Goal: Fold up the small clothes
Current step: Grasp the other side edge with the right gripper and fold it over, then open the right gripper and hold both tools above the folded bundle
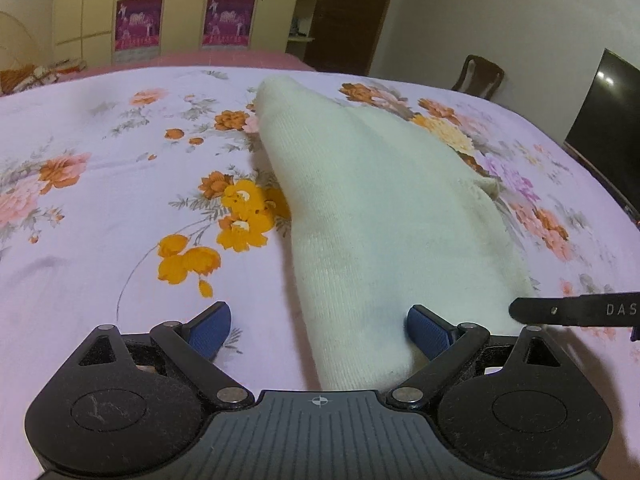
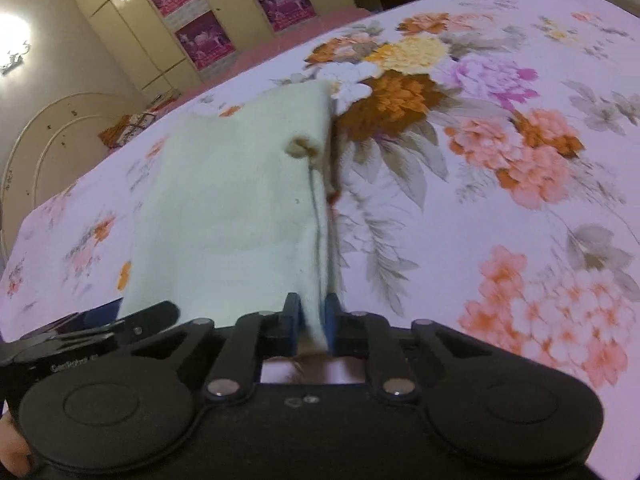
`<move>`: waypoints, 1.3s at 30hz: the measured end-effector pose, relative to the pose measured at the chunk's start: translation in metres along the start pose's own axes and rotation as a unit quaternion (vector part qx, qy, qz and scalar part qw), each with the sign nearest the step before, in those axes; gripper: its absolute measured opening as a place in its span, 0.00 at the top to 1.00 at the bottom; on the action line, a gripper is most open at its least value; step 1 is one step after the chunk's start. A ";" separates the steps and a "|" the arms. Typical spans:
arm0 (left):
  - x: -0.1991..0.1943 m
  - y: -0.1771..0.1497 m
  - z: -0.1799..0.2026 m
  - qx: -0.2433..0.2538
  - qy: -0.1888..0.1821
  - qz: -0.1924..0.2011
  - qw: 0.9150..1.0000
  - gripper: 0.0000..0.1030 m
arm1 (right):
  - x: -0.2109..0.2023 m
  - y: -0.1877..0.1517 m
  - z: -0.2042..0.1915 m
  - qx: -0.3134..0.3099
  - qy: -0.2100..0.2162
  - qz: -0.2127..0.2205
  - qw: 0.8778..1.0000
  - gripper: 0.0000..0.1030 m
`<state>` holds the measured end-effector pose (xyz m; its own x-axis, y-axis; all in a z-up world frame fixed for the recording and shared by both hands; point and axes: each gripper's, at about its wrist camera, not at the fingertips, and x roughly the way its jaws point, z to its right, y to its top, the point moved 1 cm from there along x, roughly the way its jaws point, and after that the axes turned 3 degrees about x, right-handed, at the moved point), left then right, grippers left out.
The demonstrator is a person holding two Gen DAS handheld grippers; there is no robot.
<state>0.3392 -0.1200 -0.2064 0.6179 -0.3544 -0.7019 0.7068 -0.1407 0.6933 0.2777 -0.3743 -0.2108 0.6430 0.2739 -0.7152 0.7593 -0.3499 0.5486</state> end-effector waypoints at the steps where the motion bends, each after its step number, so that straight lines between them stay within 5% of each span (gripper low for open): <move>1: -0.004 0.005 -0.004 -0.020 -0.005 0.002 1.000 0.09 | -0.001 0.000 0.001 -0.002 -0.002 -0.002 1.000 0.85; 3: -0.016 0.018 -0.014 -0.065 -0.015 0.032 0.997 0.09 | -0.009 0.007 0.000 -0.001 -0.001 -0.003 1.000 0.81; 8: -0.005 0.065 -0.014 -0.062 -0.021 0.057 0.996 0.19 | -0.029 0.043 -0.015 -0.025 0.008 0.067 0.997 0.76; 20: 0.099 0.113 -0.048 -0.144 0.007 0.014 0.989 0.22 | 0.066 0.133 -0.054 -0.097 -0.033 0.093 0.990 0.74; 25: 0.121 0.124 -0.052 -0.140 0.019 0.019 0.990 0.22 | 0.108 0.138 -0.050 -0.138 -0.080 0.081 0.984 0.73; 30: 0.116 0.133 -0.049 -0.128 0.025 0.030 0.991 0.22 | 0.110 0.144 -0.039 -0.114 -0.061 0.071 0.989 0.72; 33: 0.119 0.135 -0.047 -0.115 0.038 0.034 0.992 0.22 | 0.100 0.150 -0.046 -0.110 -0.050 0.102 0.987 0.70; 39: 0.125 0.133 -0.052 -0.122 0.036 0.025 0.992 0.22 | 0.130 0.154 -0.038 -0.108 -0.079 0.083 0.988 0.58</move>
<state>0.5288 -0.1355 -0.2104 0.6702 -0.2875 -0.6842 0.7322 0.1057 0.6728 0.4822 -0.3581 -0.2028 0.7498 0.0790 -0.6570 0.6593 -0.1746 0.7314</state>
